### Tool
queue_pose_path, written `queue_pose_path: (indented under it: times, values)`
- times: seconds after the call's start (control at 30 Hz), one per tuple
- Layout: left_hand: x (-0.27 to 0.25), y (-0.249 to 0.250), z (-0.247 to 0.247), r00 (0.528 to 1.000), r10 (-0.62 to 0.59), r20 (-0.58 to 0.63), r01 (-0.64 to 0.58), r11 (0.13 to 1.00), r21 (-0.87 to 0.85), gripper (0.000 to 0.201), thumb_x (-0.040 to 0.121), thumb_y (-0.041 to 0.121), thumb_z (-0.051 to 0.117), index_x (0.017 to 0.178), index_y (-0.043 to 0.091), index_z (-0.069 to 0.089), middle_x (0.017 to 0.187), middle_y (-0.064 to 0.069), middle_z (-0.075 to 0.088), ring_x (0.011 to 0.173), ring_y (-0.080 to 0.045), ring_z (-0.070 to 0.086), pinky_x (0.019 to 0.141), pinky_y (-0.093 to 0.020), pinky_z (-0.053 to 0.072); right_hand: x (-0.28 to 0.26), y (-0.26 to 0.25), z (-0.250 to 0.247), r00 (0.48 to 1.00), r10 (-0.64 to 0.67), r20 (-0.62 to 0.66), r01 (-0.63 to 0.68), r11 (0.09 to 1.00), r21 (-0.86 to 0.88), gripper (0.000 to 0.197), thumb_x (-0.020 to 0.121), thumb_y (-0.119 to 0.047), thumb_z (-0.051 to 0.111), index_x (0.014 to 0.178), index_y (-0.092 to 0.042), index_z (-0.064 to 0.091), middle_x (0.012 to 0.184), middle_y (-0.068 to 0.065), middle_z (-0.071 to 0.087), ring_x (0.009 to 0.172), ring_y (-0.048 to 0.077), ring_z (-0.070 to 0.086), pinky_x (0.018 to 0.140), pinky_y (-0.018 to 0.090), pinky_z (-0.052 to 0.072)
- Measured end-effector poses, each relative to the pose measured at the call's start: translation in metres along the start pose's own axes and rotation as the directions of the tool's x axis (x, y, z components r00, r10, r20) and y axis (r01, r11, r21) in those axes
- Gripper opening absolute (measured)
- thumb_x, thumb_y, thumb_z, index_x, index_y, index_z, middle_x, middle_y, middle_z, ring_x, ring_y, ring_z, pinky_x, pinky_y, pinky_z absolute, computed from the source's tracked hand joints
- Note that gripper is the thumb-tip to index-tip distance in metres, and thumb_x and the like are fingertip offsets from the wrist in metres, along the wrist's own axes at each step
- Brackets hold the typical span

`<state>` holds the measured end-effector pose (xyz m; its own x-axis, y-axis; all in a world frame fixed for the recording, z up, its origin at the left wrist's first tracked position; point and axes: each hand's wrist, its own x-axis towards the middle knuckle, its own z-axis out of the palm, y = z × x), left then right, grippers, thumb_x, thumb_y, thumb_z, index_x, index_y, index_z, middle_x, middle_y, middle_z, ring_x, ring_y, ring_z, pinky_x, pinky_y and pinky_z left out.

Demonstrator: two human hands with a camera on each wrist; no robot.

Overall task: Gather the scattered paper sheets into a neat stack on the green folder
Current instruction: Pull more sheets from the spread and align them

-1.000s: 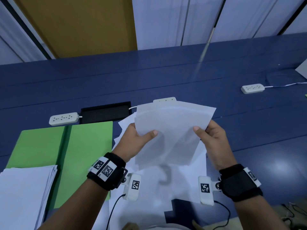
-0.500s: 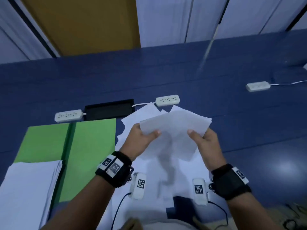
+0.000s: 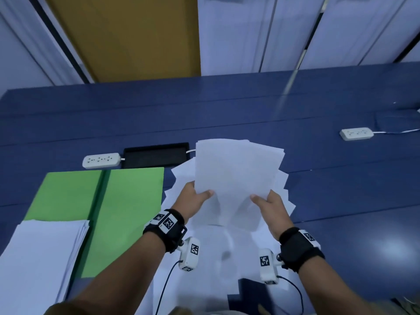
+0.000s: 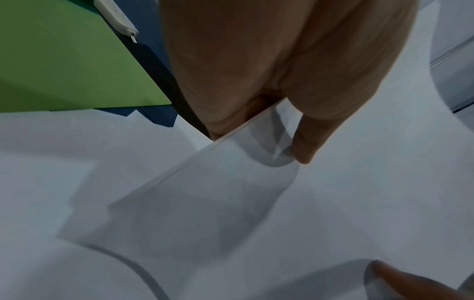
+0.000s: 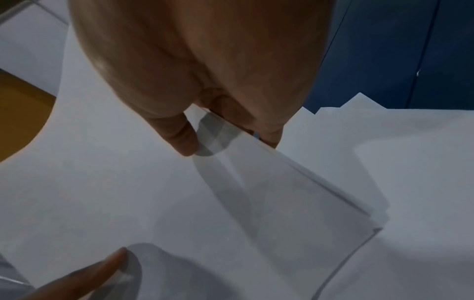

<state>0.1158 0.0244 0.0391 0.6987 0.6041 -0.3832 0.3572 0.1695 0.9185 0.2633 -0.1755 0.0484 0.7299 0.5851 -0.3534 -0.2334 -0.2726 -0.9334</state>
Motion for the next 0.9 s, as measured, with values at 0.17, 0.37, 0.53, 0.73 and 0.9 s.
queue_pose_path:
  times: [0.17, 0.37, 0.53, 0.73, 0.9]
  values:
    - [-0.011, -0.002, -0.024, 0.998, 0.030, -0.047, -0.031, 0.999, -0.007, 0.023, 0.096, 0.013, 0.071, 0.118, 0.018, 0.071, 0.115, 0.004, 0.077, 0.109, -0.014, 0.073, 0.101, -0.041, 0.055, -0.003, -0.007, 0.022, 1.000, -0.002, 0.020, 0.002, 1.000, 0.011, 0.028, 0.103, -0.003, 0.059, 0.122, -0.018, 0.072, 0.118, -0.004, 0.079, 0.116, 0.018, 0.071, 0.100, 0.034, 0.053]
    - [-0.048, -0.006, -0.094, 0.989, 0.066, -0.133, -0.073, 0.996, -0.048, 0.028, 0.099, 0.010, 0.067, 0.127, 0.012, 0.070, 0.120, 0.002, 0.077, 0.112, -0.016, 0.073, 0.102, -0.041, 0.055, -0.013, -0.031, 0.086, 0.980, -0.035, 0.194, 0.042, 0.999, -0.030, 0.033, 0.104, -0.005, 0.057, 0.130, -0.021, 0.068, 0.124, -0.007, 0.077, 0.119, 0.013, 0.070, 0.104, 0.034, 0.051]
    - [-0.097, -0.020, -0.180, 0.961, 0.058, -0.270, -0.089, 0.991, -0.103, 0.030, 0.100, 0.008, 0.064, 0.129, 0.014, 0.067, 0.118, 0.003, 0.077, 0.109, -0.015, 0.073, 0.097, -0.037, 0.057, -0.027, -0.031, 0.171, 0.956, -0.068, 0.286, 0.108, 0.986, -0.125, 0.052, 0.103, -0.004, 0.057, 0.143, -0.034, 0.045, 0.130, -0.001, 0.066, 0.098, -0.004, 0.068, 0.089, 0.023, 0.052]
    - [-0.160, -0.060, -0.300, 0.897, 0.017, -0.441, -0.068, 0.992, -0.102, 0.043, 0.097, 0.003, 0.067, 0.137, 0.017, 0.061, 0.124, 0.005, 0.075, 0.112, -0.011, 0.072, 0.097, -0.033, 0.056, -0.060, -0.011, 0.288, 0.877, -0.183, 0.445, 0.302, 0.930, -0.212, 0.051, 0.100, 0.001, 0.056, 0.131, -0.039, 0.053, 0.105, -0.017, 0.059, 0.068, 0.013, 0.051, 0.067, 0.018, 0.046]
    - [-0.203, -0.111, -0.399, 0.848, -0.053, -0.527, 0.085, 0.996, 0.037, 0.044, 0.091, 0.011, 0.074, 0.131, 0.023, 0.063, 0.122, 0.008, 0.074, 0.112, -0.015, 0.070, 0.096, -0.038, 0.055, -0.094, 0.015, 0.379, 0.776, -0.005, 0.630, 0.291, 0.890, -0.350, 0.037, 0.102, -0.007, 0.057, 0.123, -0.035, 0.069, 0.066, -0.007, 0.052, 0.058, 0.016, 0.044, 0.060, 0.028, 0.044]
